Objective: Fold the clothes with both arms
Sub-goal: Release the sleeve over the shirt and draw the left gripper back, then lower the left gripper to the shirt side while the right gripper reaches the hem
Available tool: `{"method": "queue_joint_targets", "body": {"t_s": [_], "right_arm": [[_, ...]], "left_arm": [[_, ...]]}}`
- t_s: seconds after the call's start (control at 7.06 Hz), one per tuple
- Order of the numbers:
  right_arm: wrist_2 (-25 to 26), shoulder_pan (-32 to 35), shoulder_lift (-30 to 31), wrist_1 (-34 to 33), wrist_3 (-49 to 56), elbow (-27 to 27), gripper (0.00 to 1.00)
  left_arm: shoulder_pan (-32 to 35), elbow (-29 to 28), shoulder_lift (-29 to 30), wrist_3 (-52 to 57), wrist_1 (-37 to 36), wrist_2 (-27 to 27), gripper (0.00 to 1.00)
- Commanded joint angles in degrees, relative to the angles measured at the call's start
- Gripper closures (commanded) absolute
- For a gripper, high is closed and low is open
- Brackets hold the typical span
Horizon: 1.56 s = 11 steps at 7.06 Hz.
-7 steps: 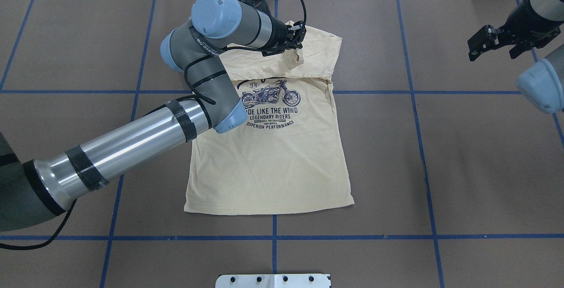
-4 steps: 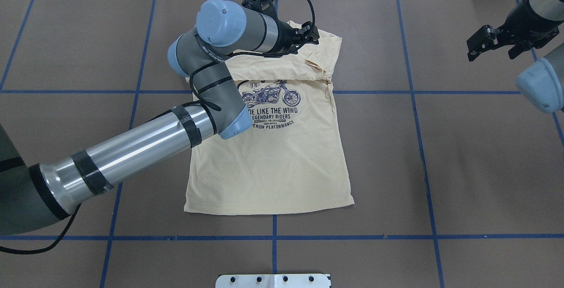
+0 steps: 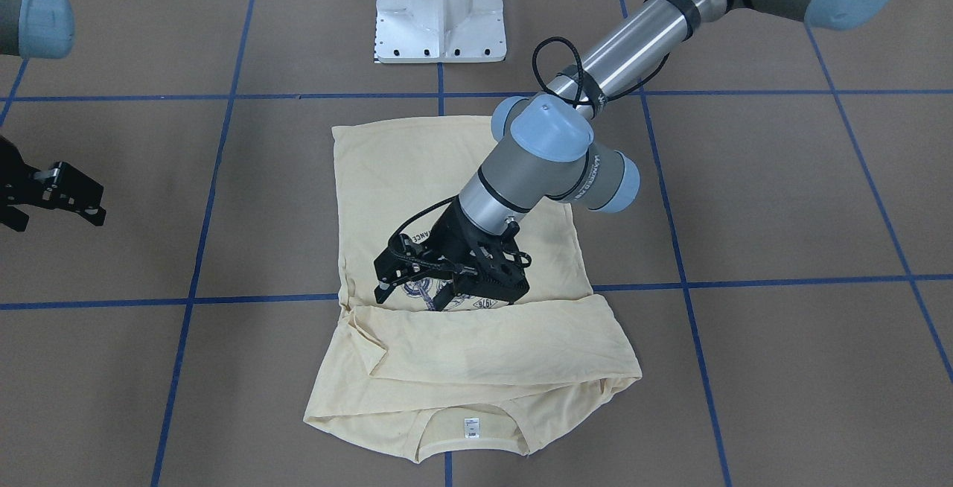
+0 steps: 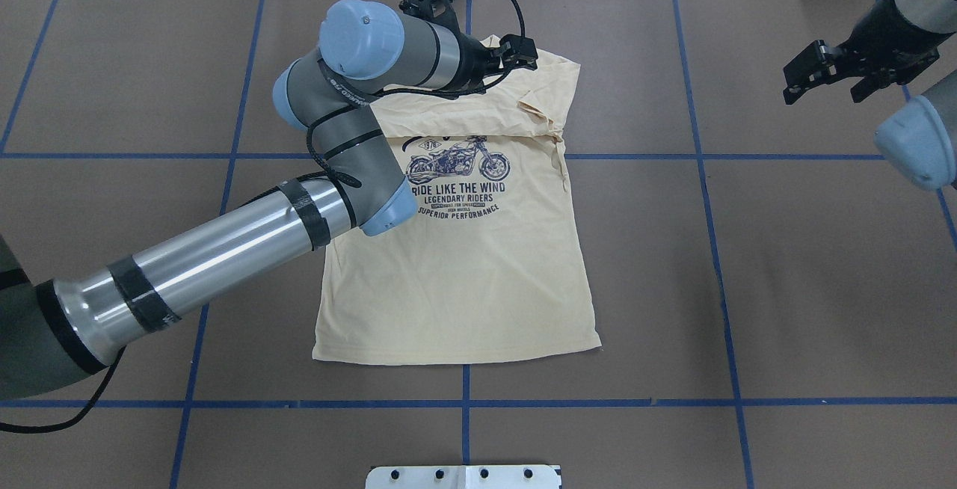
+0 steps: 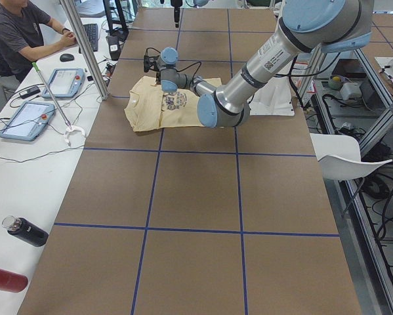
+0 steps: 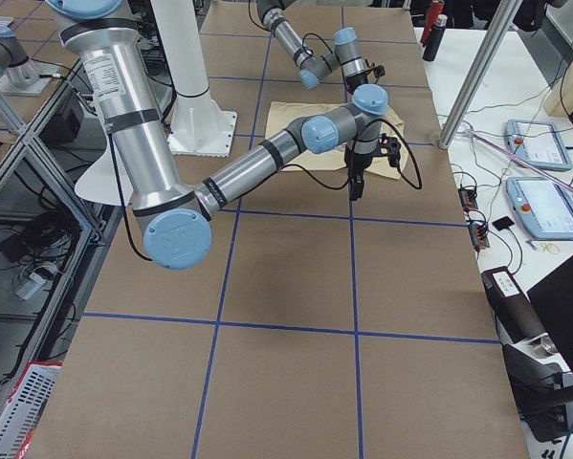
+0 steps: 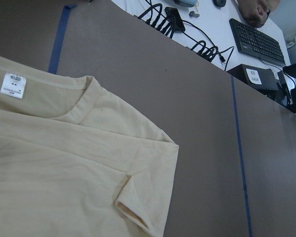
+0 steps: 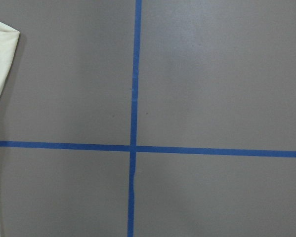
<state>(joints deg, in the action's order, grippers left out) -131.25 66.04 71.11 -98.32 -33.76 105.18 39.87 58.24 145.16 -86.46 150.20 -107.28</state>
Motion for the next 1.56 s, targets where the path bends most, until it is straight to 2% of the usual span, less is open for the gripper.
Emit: {"method": "queue_joint_targets", "body": {"t_s": [0.0, 0.14, 0.28, 0.42, 0.57, 0.71, 0.85, 1.13, 1.42], "right_arm": [[-2.8, -1.4, -1.0, 0.1, -6.4, 2.2, 0.00], [-2.8, -4.1, -1.0, 0.1, -11.3, 5.3, 0.00], [-2.5, -7.7, -0.9, 3.4, -17.1, 6.4, 0.00], [-2.3, -10.4, 1.1, 12.4, -23.0, 5.7, 0.00], [0.2, -14.2, 2.4, 18.7, -29.6, 5.7, 0.00], [3.2, -18.6, 2.9, 22.4, -35.2, 5.7, 0.00], [5.6, -22.2, 2.9, 23.9, -38.4, 5.8, 0.00], [11.9, -30.8, 3.1, 24.0, -40.4, 5.5, 0.00], [13.5, -34.8, 3.9, 24.0, -40.4, 5.3, 0.00]], "left_arm": [[0.9, 9.3, -5.7, -0.1, -6.1, -5.7, 0.00], [0.9, 16.7, -11.6, 0.3, -8.0, -6.0, 0.01], [1.5, 25.5, -18.4, 0.5, -10.9, -8.2, 0.01], [3.3, 33.3, -21.3, 4.6, -18.1, -10.0, 0.01], [3.4, 41.0, -24.5, 9.4, -27.1, -10.1, 0.01], [4.0, 47.9, -28.6, 13.6, -31.6, -10.1, 0.01], [4.0, 51.5, -33.5, 14.9, -31.6, -10.1, 0.01], [3.9, 52.4, -34.3, 14.9, -31.5, -9.4, 0.01], [3.7, 52.5, -34.2, 14.7, -31.5, -9.2, 0.01]]}}
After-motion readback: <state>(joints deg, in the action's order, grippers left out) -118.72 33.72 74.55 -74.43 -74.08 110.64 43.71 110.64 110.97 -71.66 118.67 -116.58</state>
